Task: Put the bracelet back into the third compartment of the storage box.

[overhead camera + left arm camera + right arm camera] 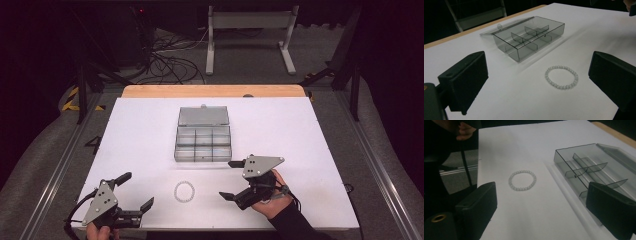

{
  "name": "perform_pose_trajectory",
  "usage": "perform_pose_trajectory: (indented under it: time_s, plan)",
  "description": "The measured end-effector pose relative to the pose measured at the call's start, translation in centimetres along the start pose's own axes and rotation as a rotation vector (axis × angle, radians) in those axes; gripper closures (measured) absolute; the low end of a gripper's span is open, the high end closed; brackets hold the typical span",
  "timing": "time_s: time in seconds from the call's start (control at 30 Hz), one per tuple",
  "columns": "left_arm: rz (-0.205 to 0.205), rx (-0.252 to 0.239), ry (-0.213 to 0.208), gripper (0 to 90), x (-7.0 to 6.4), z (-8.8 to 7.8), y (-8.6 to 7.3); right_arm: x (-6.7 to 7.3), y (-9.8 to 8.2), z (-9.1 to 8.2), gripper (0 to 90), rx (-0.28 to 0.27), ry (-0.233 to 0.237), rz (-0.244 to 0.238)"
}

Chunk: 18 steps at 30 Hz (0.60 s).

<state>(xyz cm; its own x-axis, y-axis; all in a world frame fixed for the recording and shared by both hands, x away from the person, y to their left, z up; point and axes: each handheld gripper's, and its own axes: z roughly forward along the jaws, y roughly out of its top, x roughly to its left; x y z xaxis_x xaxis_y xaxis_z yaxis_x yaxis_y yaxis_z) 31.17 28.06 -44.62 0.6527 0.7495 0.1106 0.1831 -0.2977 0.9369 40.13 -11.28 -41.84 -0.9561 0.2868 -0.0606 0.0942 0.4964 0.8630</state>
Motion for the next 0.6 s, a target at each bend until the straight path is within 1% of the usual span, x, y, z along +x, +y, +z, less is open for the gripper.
perform_pose_trajectory:
  time_s: [0.07,0.1,0.27,0.3,0.33,0.43,0.5,0.53,0.6]
  plan:
    - [-0.002,0.002,0.002,2.9,0.0,0.0,0.0,0.2,0.1,0.1,12.7,0.003,-0.019,-0.012]
    - [-0.003,0.002,0.002,3.0,0.0,0.0,0.0,0.3,0.2,0.4,13.7,0.010,-0.022,-0.013]
    - [-0.001,0.001,0.001,3.0,0.0,0.0,0.0,0.4,0.6,1.2,16.8,0.026,-0.023,-0.006]
    - [-0.001,0.001,0.001,3.0,0.0,0.0,0.0,0.5,0.7,1.6,19.5,0.028,-0.030,0.003]
    - [-0.001,0.002,0.001,3.0,0.0,0.0,0.0,0.5,0.7,1.6,19.5,0.028,-0.030,0.003]
    - [-0.010,0.004,-0.003,2.9,-0.1,-0.1,-0.1,0.3,1.0,2.5,23.5,0.034,-0.015,0.034]
    - [-0.010,0.007,0.001,3.0,0.0,-0.2,-0.1,0.3,1.0,2.8,24.2,0.036,-0.009,0.038]
    - [-0.011,0.006,0.001,3.0,0.0,-0.2,-0.1,0.2,1.1,3.4,25.8,0.034,0.010,0.053]
    - [-0.012,0.004,0.004,3.0,0.0,-0.2,-0.2,0.1,1.2,3.9,27.1,0.034,0.020,0.067]
